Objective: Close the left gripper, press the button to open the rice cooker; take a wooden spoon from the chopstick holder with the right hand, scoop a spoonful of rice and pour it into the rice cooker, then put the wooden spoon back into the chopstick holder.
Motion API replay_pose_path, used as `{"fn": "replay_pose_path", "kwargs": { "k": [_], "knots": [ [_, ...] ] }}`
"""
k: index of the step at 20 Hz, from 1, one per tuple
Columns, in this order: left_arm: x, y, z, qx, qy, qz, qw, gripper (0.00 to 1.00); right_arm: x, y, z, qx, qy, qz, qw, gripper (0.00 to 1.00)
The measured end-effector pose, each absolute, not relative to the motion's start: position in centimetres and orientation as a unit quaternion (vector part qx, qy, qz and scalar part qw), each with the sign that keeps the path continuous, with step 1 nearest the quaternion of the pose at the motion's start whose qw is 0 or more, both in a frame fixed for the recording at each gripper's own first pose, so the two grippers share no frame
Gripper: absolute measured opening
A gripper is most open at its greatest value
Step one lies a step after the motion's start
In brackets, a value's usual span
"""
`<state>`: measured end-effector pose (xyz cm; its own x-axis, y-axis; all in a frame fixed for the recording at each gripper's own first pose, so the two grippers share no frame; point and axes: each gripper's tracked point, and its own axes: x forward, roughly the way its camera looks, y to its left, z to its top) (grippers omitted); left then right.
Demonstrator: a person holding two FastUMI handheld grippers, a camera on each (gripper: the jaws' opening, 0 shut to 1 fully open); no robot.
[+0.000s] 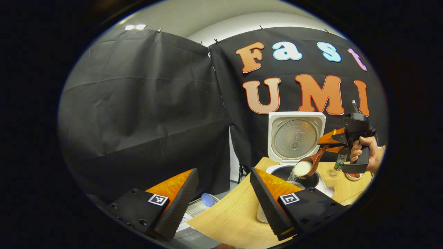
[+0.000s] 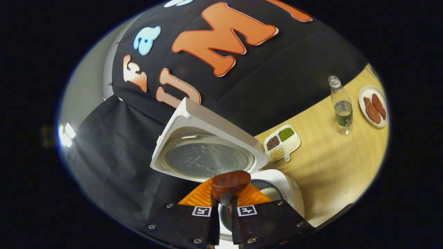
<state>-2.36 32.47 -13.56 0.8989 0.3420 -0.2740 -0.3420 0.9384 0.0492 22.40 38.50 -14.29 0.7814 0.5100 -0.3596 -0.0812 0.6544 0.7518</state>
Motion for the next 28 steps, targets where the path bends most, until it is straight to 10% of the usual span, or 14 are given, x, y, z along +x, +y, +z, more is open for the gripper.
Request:
{"fn": "replay_pose_path", "kwargs": {
  "k": [16,28],
  "knots": [
    [-3.0,32.5,-14.4,-0.004,0.151,0.177,0.973,0.97,22.9,40.7,-11.3,0.098,0.183,0.208,0.956,0.13],
    [-3.3,31.7,-14.0,0.007,0.149,0.175,0.973,1.0,20.4,43.8,-7.5,-0.052,0.078,0.288,0.953,0.13]
  ]
}}
